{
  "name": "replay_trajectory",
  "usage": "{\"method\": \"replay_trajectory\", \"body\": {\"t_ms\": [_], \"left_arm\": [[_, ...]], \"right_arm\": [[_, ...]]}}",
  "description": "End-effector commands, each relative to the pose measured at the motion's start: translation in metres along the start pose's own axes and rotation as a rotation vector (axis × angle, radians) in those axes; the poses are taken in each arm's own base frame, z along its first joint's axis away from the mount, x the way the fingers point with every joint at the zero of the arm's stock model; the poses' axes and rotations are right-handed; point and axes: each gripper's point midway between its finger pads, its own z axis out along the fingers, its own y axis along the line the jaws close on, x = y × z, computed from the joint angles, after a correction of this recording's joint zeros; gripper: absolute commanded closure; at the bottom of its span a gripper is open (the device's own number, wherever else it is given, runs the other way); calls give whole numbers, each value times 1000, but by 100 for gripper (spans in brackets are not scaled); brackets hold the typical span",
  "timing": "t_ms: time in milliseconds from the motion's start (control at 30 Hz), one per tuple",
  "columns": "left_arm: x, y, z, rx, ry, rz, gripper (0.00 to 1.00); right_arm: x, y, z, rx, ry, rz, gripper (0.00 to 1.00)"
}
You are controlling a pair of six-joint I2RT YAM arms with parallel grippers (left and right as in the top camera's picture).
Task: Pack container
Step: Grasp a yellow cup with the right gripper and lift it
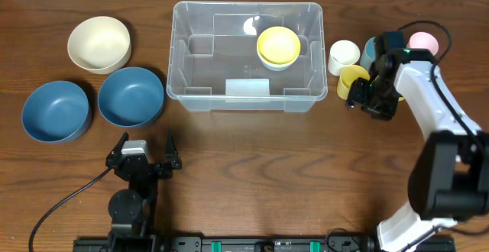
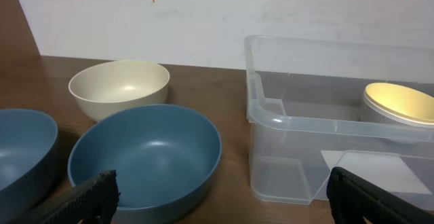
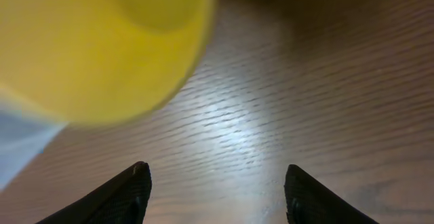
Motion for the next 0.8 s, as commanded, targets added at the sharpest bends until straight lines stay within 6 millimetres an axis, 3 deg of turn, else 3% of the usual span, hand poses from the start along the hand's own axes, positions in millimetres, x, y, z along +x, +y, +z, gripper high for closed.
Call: {"method": "replay_trajectory", "body": {"t_ms": [0, 100, 167, 300, 533, 667, 733, 767], "left_arm": [[18, 4, 1, -17, 49, 17, 2], [18, 4, 1, -17, 49, 17, 2], [18, 4, 1, -17, 49, 18, 2], [18, 4, 1, -17, 49, 17, 2], [18, 4, 1, -17, 49, 17, 2], [18, 4, 1, -17, 49, 18, 2], [18, 4, 1, -17, 49, 17, 2], [18, 4, 1, -17, 49, 17, 2]], "right_arm": [[-10, 10, -47, -86, -149, 41, 35], [-24, 9, -68, -99, -251, 120, 35], [-31, 6, -70, -86, -288, 172, 36], [-36, -4, -53, -28, -279, 260, 38], [-51, -3, -9, 2, -235, 280, 40], [-58, -1, 3, 2, -234, 280, 43], [-59, -1, 7, 4, -235, 280, 48], [-60, -2, 7, 6, -236, 280, 56]]}}
